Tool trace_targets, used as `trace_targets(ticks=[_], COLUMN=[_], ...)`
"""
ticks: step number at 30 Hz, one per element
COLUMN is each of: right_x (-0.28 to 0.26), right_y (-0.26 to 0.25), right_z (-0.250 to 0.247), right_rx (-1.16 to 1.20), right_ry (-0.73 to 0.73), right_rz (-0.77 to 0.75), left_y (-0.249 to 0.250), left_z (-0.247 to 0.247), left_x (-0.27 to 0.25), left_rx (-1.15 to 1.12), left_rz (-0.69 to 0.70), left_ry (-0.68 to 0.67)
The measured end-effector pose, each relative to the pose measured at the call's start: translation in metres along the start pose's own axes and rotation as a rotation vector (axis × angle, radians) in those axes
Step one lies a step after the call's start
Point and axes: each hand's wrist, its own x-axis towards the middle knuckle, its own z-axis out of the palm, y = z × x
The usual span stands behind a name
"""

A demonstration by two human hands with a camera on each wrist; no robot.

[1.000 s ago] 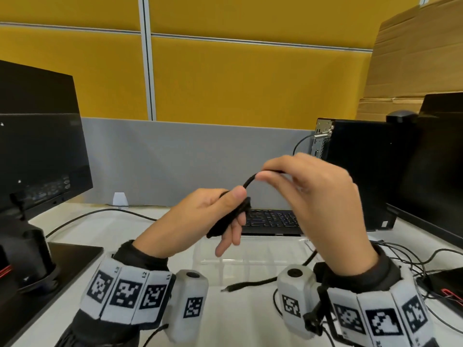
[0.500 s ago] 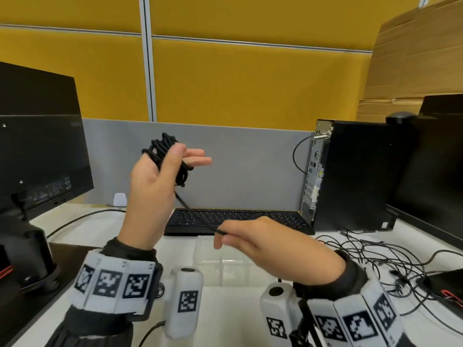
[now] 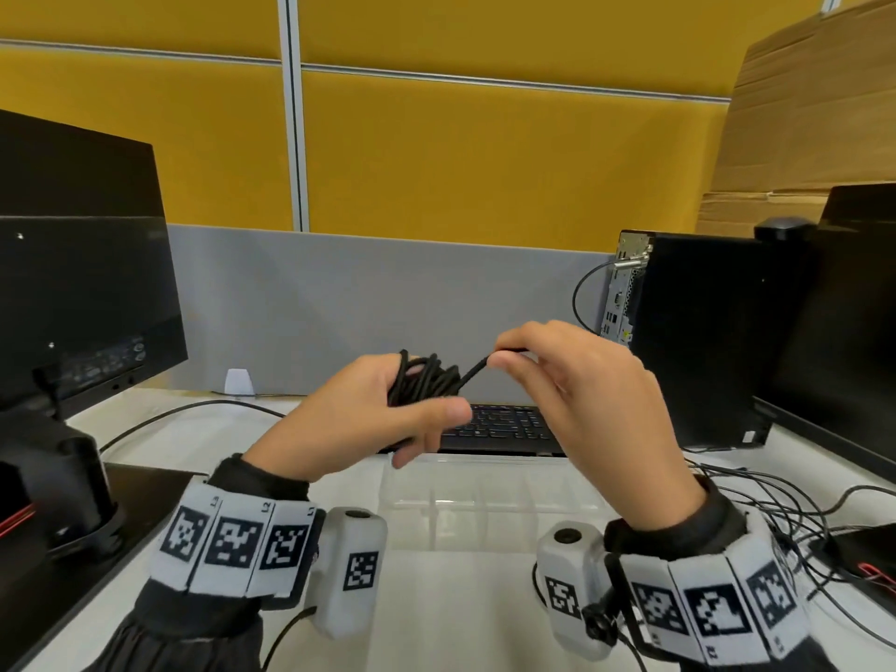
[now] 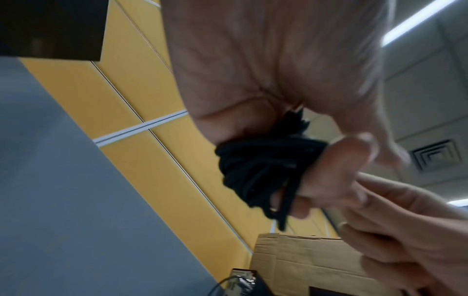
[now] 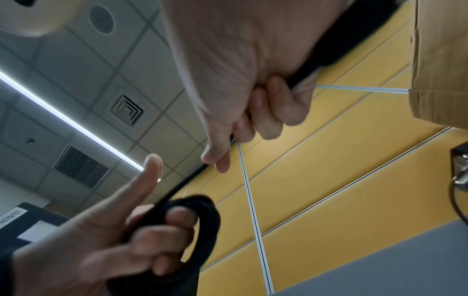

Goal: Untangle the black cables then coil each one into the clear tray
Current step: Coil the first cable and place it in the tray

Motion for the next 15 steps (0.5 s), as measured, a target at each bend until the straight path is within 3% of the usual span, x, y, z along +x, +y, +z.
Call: trace_targets(ticks=[3,10,13,15], right_x=[0.001,0.003,0.002,0.002], right_y=[0.002,-0.005,-0.007,-0.006], right_z=[0.003,0.002,-0.003,-0.004], right_rx=[0.226,0.927,1.034,1.041], right_ry=[-0.065,-0.524,-0.584,-0.594], right_rz=[0.088,0.192,0.33,0.338], left_y=[0.004,0.001,-0.001,-0.002], left_z=[0.002,0.007,0.015,0.018], left_x=[-0.003,-0.001,0.001,0.002], left_rx=[-0.105,-0.423,-0.6,-0.652], left_rz=[0.03,0.184,0.181,0.16], left_ry=[-0.102,-0.277,-0.281,-0.277])
